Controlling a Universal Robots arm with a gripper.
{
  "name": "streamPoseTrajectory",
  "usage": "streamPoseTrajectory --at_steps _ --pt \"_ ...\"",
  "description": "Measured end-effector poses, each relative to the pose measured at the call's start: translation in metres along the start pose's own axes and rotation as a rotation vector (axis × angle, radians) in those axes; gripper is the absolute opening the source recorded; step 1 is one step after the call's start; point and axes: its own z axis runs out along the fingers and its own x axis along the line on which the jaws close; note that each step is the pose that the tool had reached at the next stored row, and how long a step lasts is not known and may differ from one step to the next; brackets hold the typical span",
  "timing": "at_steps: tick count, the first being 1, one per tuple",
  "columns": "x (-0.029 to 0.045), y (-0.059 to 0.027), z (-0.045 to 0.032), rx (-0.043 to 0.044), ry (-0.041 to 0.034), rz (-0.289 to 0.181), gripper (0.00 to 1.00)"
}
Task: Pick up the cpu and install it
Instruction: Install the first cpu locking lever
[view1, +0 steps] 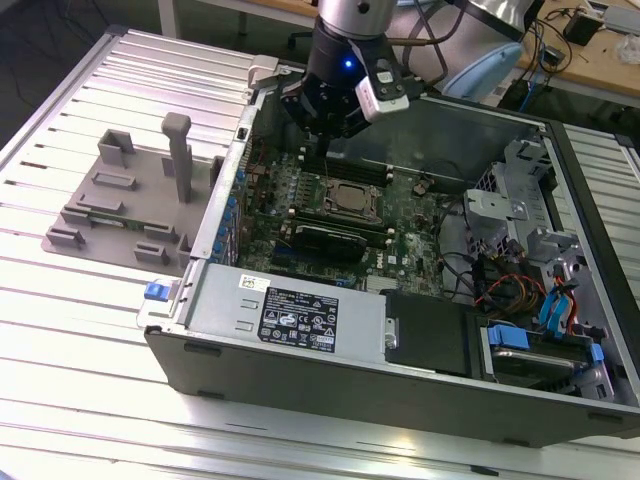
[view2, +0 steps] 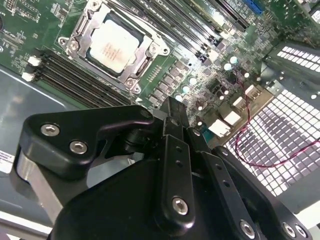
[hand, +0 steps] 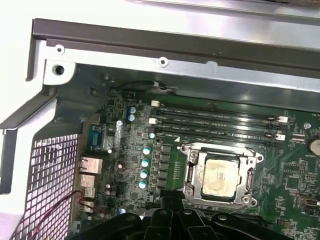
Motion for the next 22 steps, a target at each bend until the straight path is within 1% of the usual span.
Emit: streamPoseTrajectory --at_steps 1,2,3,5,6,8,10,12,13,14,15,17,18,19,21,22 --pt "0.0003 -0.0001 0.0 -0.0039 -0.0009 0.0 0.11" --pt "0.0016 0.0001 0.0003 -0.0206 -0.0056 0.0 0.11" --pt "0.003 0.0003 0.0004 -0.0313 -0.0081 0.0 0.11" --pt "0.0058 0.0006 0.0008 -0.048 -0.0115 -0.001 0.11" --pt "0.0071 0.0008 0.0011 -0.0548 -0.0125 -0.001 0.11" --pt "0.0117 0.0013 0.0022 -0.0811 -0.0163 -0.001 0.11" --pt "0.0141 0.0015 0.003 -0.0973 -0.019 -0.001 0.11" --pt "0.0143 0.0011 0.0067 -0.1038 -0.02 -0.001 0.11" --pt "0.0145 0.001 0.0069 -0.1119 -0.0212 -0.001 0.11" --pt "0.0146 0.0009 0.007 -0.1248 -0.024 -0.002 0.11" --pt "0.0151 0.0009 0.007 -0.1532 -0.0301 -0.002 0.11" --pt "0.0157 0.0008 0.0071 -0.1821 -0.0374 -0.002 0.11" --pt "0.0163 0.0008 0.0071 -0.2041 -0.0444 -0.003 0.11" --pt "0.0165 0.0008 0.0073 -0.2085 -0.0467 -0.003 0.11" --pt "0.0165 0.0007 0.0075 -0.2086 -0.0468 -0.003 0.11" --pt "0.0165 0.0007 0.0101 -0.2088 -0.0469 -0.003 0.11"
